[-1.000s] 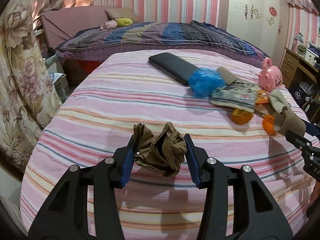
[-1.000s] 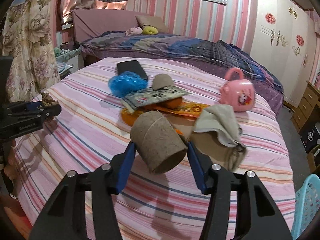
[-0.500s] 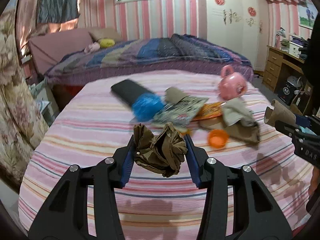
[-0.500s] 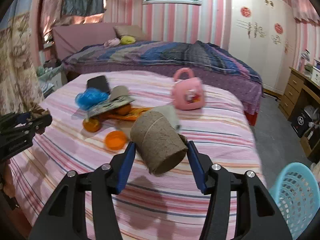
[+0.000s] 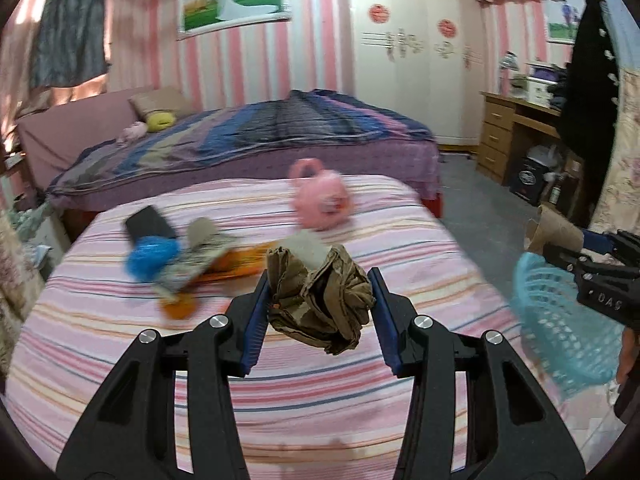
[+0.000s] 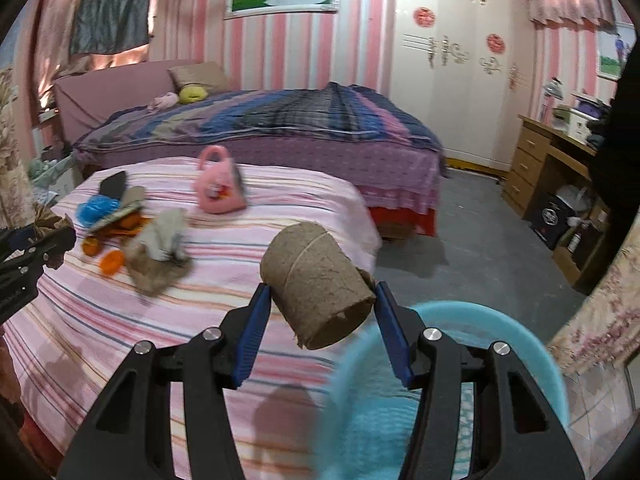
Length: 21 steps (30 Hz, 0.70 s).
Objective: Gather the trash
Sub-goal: 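Carry the brown paper and cardboard tube over the blue basket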
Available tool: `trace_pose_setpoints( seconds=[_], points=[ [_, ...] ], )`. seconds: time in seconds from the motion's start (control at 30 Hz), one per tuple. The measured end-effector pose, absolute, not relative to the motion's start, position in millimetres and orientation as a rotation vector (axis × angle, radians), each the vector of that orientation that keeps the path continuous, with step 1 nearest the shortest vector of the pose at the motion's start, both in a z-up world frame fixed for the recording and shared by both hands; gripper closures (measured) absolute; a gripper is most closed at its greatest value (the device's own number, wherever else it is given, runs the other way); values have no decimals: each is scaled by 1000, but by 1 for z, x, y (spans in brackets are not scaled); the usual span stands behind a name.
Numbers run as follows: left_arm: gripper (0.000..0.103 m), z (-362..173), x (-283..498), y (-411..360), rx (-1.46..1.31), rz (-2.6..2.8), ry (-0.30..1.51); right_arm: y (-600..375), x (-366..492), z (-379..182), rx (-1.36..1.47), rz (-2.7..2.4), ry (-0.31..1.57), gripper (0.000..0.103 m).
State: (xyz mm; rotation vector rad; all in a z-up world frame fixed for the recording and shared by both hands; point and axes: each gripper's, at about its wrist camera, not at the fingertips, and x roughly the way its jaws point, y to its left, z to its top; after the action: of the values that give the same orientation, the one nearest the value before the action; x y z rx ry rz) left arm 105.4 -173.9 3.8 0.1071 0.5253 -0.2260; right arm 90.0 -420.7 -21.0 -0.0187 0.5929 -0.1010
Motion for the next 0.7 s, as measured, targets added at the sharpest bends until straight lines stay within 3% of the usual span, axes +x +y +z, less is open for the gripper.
trace_pose_setpoints(
  seconds=[0.37,0.7],
  points=[
    [57,-19,83,-299,106,-403,584,-521,50,-39,47,-227,623,50],
    [57,-34,81,-364,83,-468,631,-570,40,-56,100,-281,635,50]
  ],
)
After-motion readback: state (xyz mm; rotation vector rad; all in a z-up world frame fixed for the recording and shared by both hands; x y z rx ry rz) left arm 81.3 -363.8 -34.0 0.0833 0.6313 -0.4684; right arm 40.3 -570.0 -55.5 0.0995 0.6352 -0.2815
